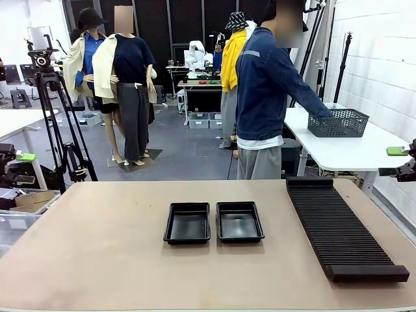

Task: Inspect and transfer BCBs to ESD trays.
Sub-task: Pick up the Blank PCB from the PCB Rack and place it in the left ESD tray.

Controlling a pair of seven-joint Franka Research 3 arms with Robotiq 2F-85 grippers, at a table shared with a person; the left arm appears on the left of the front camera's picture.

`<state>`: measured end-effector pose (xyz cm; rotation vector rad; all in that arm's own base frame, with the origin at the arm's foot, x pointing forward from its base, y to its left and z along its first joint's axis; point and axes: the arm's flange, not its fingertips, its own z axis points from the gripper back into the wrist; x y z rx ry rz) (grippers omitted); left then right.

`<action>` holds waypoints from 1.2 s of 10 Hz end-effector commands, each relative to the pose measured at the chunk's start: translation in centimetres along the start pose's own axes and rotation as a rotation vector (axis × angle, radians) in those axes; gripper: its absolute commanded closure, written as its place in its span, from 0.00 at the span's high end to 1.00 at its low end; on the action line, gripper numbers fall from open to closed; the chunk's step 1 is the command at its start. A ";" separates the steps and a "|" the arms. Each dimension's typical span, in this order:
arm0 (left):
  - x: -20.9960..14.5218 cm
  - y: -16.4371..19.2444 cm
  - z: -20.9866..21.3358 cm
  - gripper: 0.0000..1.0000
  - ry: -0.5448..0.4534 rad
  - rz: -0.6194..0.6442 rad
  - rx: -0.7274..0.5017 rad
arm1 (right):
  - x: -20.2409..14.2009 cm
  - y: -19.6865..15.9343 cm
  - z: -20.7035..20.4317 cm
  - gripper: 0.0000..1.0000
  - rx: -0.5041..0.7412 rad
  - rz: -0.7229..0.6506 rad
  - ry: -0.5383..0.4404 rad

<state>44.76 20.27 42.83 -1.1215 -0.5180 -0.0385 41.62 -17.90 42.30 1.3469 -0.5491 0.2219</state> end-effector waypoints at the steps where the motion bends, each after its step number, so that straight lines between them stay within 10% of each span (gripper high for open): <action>1: 0.3 -0.7 0.1 1.00 -0.022 -0.037 -0.011 | 0.8 -0.2 -0.7 1.00 0.027 0.019 0.005; 12: 0.3 -0.5 -0.1 1.00 0.001 -0.012 -0.001 | 0.1 -0.2 -0.2 1.00 0.008 -0.003 0.003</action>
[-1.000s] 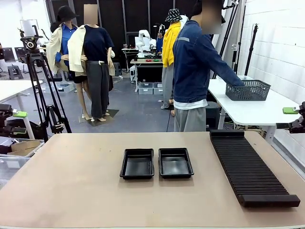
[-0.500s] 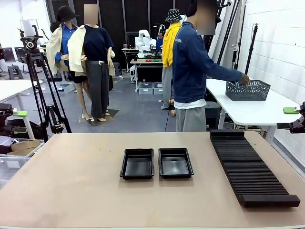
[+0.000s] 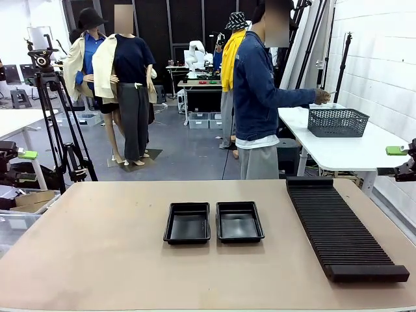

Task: Inspect and transfer BCBs to ESD trays.
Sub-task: Pick up the Blank PCB from the PCB Rack and place it in the left ESD tray.

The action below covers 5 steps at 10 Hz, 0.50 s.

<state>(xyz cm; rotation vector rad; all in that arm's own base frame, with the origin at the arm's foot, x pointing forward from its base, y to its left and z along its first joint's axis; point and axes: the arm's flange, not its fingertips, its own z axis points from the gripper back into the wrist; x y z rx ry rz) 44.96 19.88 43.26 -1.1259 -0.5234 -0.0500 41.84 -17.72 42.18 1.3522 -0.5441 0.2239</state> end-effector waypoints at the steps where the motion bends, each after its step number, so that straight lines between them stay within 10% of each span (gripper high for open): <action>1: 0.0 0.0 0.2 1.00 0.001 -0.002 0.007 | 0.0 0.0 0.0 1.00 0.003 0.000 -0.001; 5: 0.0 0.0 0.2 1.00 0.001 -0.002 0.007 | 0.0 0.0 0.0 1.00 0.003 0.000 -0.001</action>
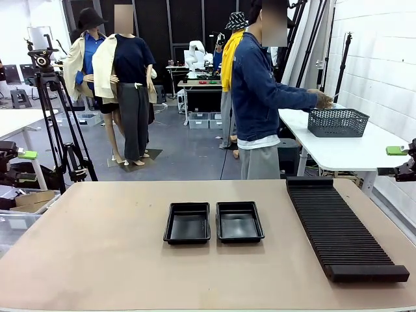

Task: Inspect and transfer BCBs to ESD trays.
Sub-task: Pick up the Blank PCB from the PCB Rack and place it in the left ESD tray.

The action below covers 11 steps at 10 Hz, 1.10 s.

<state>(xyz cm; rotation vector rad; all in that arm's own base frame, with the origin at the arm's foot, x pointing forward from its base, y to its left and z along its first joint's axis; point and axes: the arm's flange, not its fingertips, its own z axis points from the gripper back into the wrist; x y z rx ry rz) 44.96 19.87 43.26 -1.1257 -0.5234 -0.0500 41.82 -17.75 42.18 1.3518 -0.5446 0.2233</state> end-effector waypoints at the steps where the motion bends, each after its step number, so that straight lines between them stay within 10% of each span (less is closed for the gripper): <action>1: 0.0 0.0 0.2 1.00 0.000 -0.002 0.006 | 0.0 0.0 0.0 1.00 0.003 0.000 0.000; 11: 0.0 0.0 0.2 1.00 0.000 -0.002 0.006 | 0.0 0.0 0.0 1.00 0.003 0.000 0.000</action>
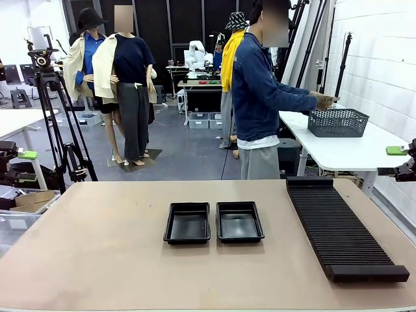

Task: Inspect and transfer BCBs to ESD trays.
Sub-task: Pick up the Blank PCB from the PCB Rack and place it in the left ESD tray.

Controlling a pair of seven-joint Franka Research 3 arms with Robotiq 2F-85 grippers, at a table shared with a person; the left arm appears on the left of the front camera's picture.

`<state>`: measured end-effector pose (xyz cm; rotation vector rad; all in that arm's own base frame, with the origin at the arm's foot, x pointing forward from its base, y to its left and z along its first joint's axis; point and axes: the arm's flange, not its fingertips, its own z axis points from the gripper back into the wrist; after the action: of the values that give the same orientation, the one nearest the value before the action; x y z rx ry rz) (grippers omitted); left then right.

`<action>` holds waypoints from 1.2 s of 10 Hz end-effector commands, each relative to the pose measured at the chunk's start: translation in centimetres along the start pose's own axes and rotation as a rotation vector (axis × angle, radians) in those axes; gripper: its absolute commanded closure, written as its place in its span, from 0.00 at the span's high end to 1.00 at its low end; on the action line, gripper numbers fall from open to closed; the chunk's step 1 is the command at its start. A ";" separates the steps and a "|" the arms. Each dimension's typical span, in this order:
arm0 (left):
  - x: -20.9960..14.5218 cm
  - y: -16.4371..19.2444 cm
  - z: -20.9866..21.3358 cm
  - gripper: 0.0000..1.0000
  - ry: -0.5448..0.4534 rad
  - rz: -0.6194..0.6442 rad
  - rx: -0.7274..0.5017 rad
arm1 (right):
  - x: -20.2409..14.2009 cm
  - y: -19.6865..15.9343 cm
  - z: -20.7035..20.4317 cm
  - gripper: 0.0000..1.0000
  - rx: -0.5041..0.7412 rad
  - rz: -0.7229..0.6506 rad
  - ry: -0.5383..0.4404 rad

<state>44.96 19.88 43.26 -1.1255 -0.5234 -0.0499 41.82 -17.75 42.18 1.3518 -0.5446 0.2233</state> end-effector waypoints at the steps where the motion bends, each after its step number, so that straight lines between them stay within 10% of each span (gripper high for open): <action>1: 0.0 0.0 0.1 1.00 0.001 -0.002 0.006 | 0.0 0.0 0.0 1.00 0.003 0.000 0.000; 12: 0.0 0.0 0.1 1.00 0.001 -0.002 0.006 | 0.0 0.0 0.0 1.00 0.003 0.000 0.000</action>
<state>44.97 19.87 43.26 -1.1256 -0.5232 -0.0501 41.82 -17.75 42.18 1.3518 -0.5446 0.2233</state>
